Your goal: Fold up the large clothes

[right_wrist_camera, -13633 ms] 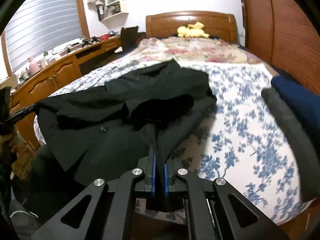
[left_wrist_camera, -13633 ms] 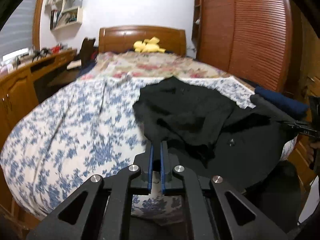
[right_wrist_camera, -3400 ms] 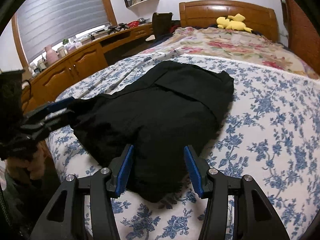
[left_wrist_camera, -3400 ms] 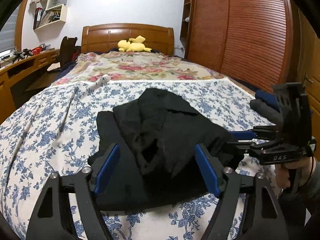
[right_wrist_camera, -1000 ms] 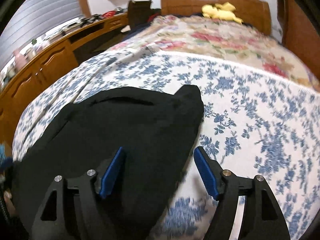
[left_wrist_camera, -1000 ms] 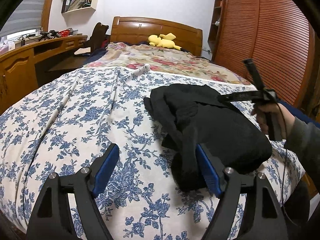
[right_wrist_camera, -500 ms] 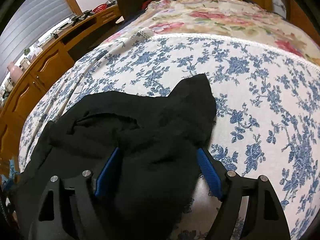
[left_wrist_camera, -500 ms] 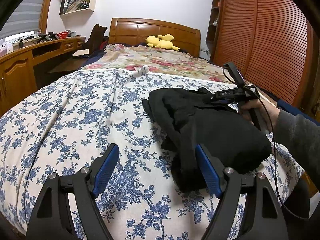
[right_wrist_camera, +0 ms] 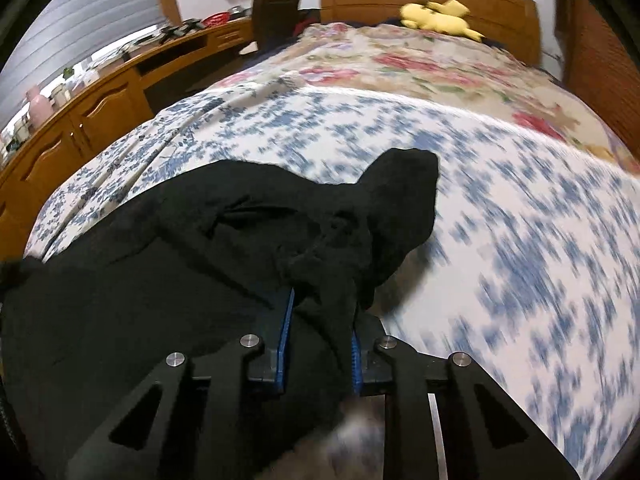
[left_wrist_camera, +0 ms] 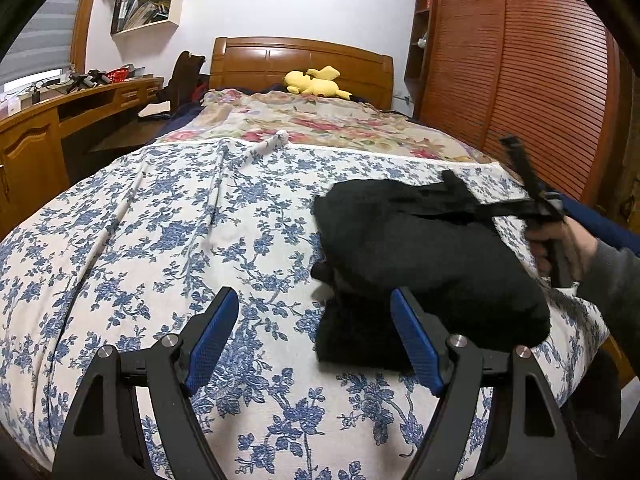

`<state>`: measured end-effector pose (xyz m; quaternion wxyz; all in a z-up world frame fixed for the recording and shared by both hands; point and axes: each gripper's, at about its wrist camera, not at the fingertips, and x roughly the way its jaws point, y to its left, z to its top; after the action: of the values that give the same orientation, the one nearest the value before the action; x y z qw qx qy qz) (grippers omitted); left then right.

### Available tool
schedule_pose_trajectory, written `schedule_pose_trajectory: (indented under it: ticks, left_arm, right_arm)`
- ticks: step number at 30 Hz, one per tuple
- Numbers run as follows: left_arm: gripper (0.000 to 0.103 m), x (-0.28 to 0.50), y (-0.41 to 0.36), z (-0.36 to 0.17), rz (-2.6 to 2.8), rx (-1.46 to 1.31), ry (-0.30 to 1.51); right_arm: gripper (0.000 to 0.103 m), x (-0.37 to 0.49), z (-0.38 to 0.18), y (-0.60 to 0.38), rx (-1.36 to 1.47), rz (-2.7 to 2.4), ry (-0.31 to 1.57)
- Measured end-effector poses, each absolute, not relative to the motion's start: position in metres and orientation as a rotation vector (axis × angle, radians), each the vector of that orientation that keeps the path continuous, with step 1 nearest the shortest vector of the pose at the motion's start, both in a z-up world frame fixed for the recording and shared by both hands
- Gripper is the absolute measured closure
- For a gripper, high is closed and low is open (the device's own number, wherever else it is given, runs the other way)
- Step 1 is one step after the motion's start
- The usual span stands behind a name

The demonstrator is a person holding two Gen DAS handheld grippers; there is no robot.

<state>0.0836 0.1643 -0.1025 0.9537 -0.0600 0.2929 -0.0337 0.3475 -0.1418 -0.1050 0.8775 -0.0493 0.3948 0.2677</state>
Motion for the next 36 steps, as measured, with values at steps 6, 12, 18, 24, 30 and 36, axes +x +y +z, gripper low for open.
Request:
schedule_pose_trajectory:
  ticks: [6,12,18,24,30,36]
  left_arm:
    - [0.024,0.092,0.152,-0.107,-0.100,-0.105,0.627]
    - [0.042,0.106,0.138,-0.111,-0.143,-0.111,0.656]
    - [0.045,0.120,0.132,-0.118,-0.144,-0.138,0.691]
    - [0.045,0.134,0.132,-0.128,-0.116,-0.151,0.736]
    - [0.045,0.142,0.129,-0.138,-0.107,-0.160,0.777]
    - [0.046,0.148,0.128,-0.143,-0.118,-0.192,0.807]
  right_arm:
    - [0.080,0.289,-0.105,-0.191,-0.072,0.520,0.824]
    - [0.077,0.269,-0.103,-0.215,-0.035,0.504,0.826]
    - [0.052,0.272,-0.099,-0.213,-0.029,0.433,0.814]
    - [0.040,0.278,-0.104,-0.201,-0.014,0.412,0.833]
    - [0.025,0.292,-0.111,-0.195,0.016,0.393,0.850]
    - [0.021,0.304,-0.116,-0.188,0.041,0.399,0.872]
